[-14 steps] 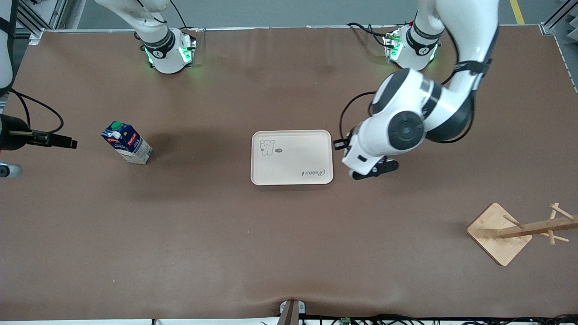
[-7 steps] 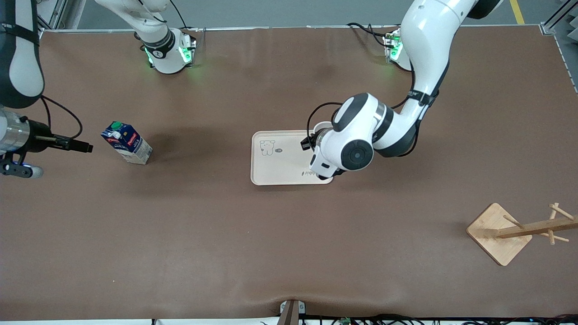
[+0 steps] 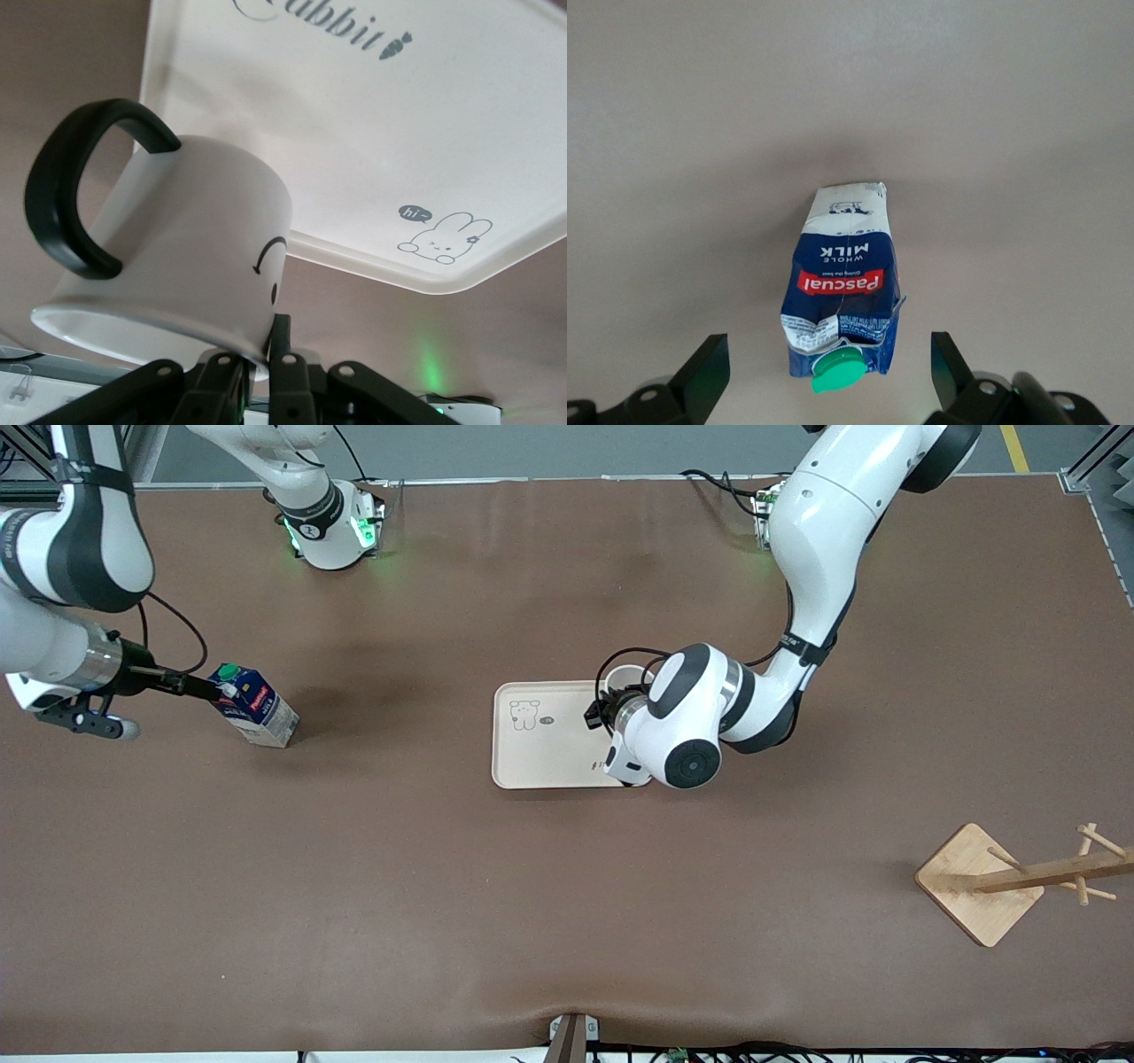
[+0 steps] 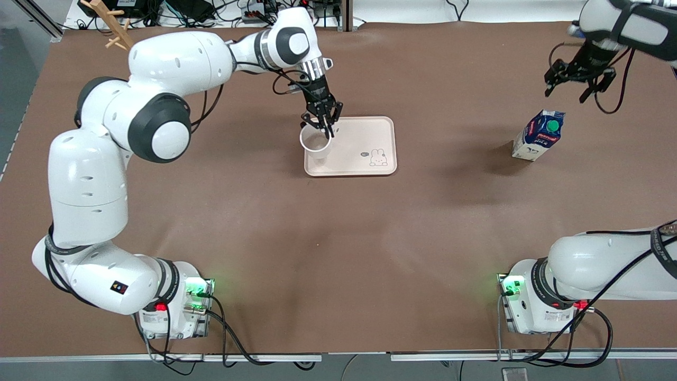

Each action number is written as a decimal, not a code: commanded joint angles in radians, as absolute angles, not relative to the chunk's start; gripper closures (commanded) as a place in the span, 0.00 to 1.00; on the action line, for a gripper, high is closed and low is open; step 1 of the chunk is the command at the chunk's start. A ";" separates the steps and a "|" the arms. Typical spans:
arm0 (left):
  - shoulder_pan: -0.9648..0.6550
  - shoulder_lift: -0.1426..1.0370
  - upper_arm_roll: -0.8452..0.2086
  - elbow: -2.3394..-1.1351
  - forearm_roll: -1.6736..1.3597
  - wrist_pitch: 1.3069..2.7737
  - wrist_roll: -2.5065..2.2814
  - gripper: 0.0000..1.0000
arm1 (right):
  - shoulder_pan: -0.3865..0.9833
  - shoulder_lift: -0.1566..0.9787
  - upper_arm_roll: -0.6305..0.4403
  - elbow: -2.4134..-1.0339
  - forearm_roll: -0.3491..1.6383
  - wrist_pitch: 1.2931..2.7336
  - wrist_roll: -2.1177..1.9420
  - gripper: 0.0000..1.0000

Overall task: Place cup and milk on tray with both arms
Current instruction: 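Lower the mug onto the tray while the right gripper grasps the milk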

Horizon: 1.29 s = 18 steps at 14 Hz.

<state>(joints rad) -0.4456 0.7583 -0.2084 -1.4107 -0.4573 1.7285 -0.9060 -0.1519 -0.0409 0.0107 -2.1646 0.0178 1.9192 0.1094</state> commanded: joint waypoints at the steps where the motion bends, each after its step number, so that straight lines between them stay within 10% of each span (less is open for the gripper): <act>1: -0.466 0.793 -0.207 -1.384 -0.476 1.755 -0.933 1.00 | -0.163 -0.115 0.020 -2.290 0.020 2.009 0.124 0.00; 6: -0.462 0.825 -0.199 -1.384 -0.472 1.755 -0.931 0.98 | -0.164 -0.120 0.020 -2.370 0.020 2.106 0.124 0.00; 7: -0.460 0.827 -0.198 -1.384 -0.474 1.755 -0.930 0.81 | -0.164 -0.123 0.020 -2.406 0.020 2.141 0.124 0.00; 8: -0.462 0.830 -0.196 -1.382 -0.469 1.755 -0.924 0.24 | -0.164 -0.129 0.021 -2.443 0.020 2.193 0.124 0.00; 9: -0.463 0.828 -0.195 -1.381 -0.466 1.756 -0.930 0.00 | -0.164 -0.133 0.021 -2.471 0.020 2.238 0.124 0.02; 10: -0.457 0.824 -0.195 -1.381 -0.468 1.756 -0.924 0.00 | -0.164 -0.132 0.020 -2.479 0.020 2.246 0.124 0.19; 12: -0.456 0.805 -0.195 -1.376 -0.468 1.755 -0.931 0.00 | -0.164 -0.135 0.021 -2.477 0.020 2.221 0.124 0.85; 14: -0.443 0.743 -0.189 -1.376 -0.463 1.749 -0.930 0.00 | -0.163 -0.133 0.021 -2.439 0.020 2.157 0.124 1.00; 18: -0.352 0.536 -0.156 -1.376 -0.283 1.740 -0.920 0.00 | -0.118 -0.120 0.028 -2.237 0.043 1.850 0.129 1.00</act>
<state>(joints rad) -0.3969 0.6697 -0.1674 -1.3345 -0.3855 1.7605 -0.9139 -0.1488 -0.1044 0.0163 -2.3488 0.0231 2.0202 0.1106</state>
